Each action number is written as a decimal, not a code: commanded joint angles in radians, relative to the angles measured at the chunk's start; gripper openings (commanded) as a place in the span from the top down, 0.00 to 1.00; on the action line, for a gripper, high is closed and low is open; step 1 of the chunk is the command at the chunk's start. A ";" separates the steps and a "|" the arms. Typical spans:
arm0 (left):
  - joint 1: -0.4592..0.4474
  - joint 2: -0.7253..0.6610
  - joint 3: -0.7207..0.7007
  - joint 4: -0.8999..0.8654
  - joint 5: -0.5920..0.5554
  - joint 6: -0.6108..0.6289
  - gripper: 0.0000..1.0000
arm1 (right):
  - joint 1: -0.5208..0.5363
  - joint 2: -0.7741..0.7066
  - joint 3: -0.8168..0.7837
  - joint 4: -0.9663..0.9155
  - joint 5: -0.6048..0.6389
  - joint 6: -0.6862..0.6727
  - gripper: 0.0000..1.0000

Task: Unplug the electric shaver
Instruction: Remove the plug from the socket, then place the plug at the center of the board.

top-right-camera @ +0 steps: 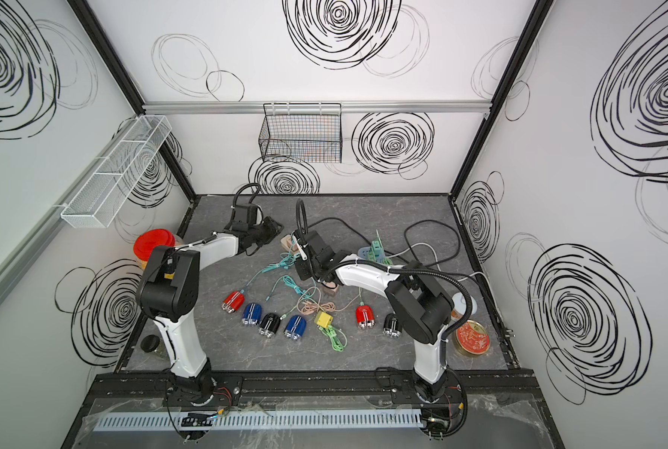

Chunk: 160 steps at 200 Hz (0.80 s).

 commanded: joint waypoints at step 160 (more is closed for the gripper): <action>0.046 -0.171 -0.118 0.012 -0.040 0.031 0.62 | 0.080 0.113 -0.014 -0.069 -0.359 0.068 0.73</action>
